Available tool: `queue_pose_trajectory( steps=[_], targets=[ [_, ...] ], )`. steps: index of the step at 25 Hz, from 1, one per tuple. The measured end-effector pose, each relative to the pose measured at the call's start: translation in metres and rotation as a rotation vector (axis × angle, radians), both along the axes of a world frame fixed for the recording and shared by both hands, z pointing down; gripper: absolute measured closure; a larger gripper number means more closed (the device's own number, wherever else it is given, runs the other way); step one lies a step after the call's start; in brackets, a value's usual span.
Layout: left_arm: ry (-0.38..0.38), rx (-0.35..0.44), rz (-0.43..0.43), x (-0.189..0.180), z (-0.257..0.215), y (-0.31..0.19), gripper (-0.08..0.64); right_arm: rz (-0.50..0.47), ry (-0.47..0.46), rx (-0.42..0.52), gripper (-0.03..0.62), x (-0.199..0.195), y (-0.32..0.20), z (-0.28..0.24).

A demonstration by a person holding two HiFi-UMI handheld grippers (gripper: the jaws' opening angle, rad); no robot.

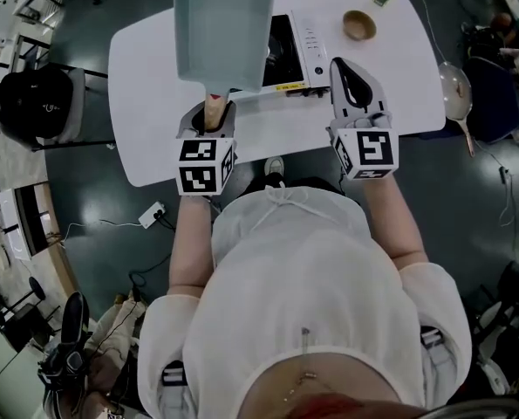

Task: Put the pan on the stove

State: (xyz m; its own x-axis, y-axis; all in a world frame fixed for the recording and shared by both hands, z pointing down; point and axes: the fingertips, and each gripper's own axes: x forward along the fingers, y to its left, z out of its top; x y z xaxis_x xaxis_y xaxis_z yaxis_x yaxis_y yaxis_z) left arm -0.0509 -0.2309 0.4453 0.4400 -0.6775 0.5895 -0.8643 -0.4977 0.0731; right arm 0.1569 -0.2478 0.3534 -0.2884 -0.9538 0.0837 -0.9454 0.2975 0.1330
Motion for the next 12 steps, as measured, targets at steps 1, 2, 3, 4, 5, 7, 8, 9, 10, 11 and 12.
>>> queue_pose_trajectory(
  steps=[1,2,3,4,5,7,8,9,10,11,12],
  targets=[
    [-0.004,-0.014,-0.006,0.001,0.005,-0.002,0.437,-0.008,-0.001,-0.007,0.584,0.0,-0.005,0.003],
    [-0.007,-0.027,-0.013,0.003,0.009,-0.004,0.437,-0.016,-0.002,-0.013,0.586,0.0,-0.009,0.006],
    [-0.01,-0.04,-0.019,0.005,0.014,-0.005,0.437,-0.024,-0.002,-0.019,0.586,0.001,-0.014,0.009],
    [-0.014,-0.053,-0.025,0.008,0.019,-0.006,0.437,-0.033,-0.003,-0.025,0.586,0.001,-0.018,0.012],
    [-0.018,-0.066,-0.031,0.01,0.024,-0.007,0.437,-0.044,-0.004,-0.031,0.586,0.002,-0.022,0.015],
    [-0.031,-0.096,-0.047,0.017,0.034,-0.008,0.437,-0.071,-0.009,-0.042,0.586,0.004,-0.029,0.021],
    [-0.038,-0.113,-0.056,0.021,0.04,-0.009,0.437,-0.086,-0.011,-0.048,0.585,0.006,-0.033,0.023],
    [-0.044,-0.129,-0.064,0.026,0.045,-0.01,0.437,-0.101,-0.011,-0.055,0.586,0.007,-0.036,0.026],
    [-0.05,-0.144,-0.073,0.03,0.049,-0.012,0.437,-0.116,-0.01,-0.061,0.585,0.009,-0.04,0.028],
    [-0.057,-0.157,-0.081,0.034,0.053,-0.013,0.437,-0.132,-0.005,-0.068,0.586,0.01,-0.043,0.03],
    [-0.062,-0.168,-0.091,0.038,0.058,-0.015,0.437,-0.148,0.002,-0.074,0.586,0.011,-0.046,0.033]
  ],
)
